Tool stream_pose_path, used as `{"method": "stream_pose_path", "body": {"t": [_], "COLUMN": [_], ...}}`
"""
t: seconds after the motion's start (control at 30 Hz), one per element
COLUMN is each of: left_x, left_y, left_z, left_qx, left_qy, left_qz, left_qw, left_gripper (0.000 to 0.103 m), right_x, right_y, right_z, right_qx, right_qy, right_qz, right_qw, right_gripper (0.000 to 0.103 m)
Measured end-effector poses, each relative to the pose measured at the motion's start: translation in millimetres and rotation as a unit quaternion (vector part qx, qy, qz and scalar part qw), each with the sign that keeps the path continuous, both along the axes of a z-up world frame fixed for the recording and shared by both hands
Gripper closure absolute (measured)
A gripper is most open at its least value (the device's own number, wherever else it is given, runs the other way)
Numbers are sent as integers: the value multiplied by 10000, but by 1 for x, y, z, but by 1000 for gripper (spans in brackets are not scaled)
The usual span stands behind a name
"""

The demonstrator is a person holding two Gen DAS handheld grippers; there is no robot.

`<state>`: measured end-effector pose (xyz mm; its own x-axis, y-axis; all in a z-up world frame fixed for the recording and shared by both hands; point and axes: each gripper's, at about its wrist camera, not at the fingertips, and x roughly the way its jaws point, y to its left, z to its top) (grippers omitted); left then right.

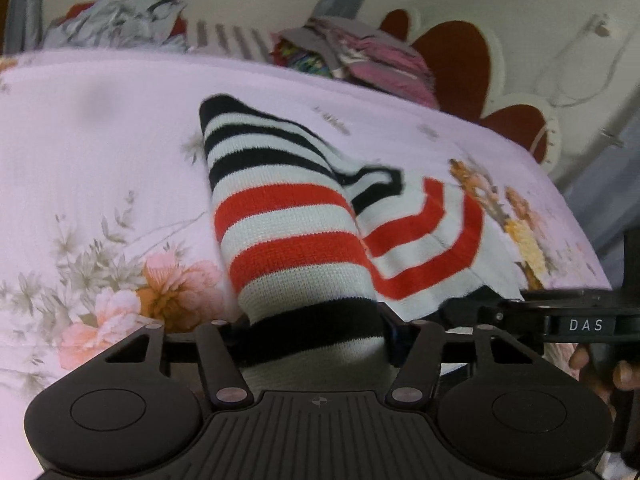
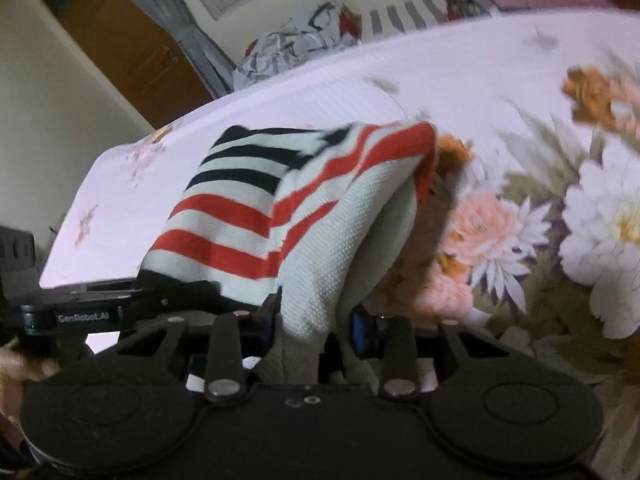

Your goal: Fold small clothes

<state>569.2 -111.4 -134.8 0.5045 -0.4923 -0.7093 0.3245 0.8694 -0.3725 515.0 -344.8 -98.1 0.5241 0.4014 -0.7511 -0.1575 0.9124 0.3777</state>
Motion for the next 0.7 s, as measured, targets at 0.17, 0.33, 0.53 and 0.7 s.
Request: {"method": "stream_pose_path", "body": {"t": [0.17, 0.33, 0.53, 0.7], "left_x": [-14, -20, -19, -10], "left_y": [33, 95, 186, 248], "left_z": [24, 36, 33, 13], "left_qx": [-22, -74, -32, -94], "left_qy": [-268, -379, -305, -168], "left_qz": [-128, 28, 345, 559], "left_qw": [9996, 9993, 9989, 9983], "left_gripper": [45, 45, 45, 45], "right_x": [-13, -12, 2, 20], "right_y": [43, 100, 183, 237], "right_z": [24, 35, 29, 12], "right_qx": [-359, -348, -223, -119], "right_qy": [-248, -404, -433, -354], "right_qz": [141, 249, 465, 563], "right_qw": [9989, 9983, 9977, 9977], "right_gripper": [69, 69, 69, 69]}}
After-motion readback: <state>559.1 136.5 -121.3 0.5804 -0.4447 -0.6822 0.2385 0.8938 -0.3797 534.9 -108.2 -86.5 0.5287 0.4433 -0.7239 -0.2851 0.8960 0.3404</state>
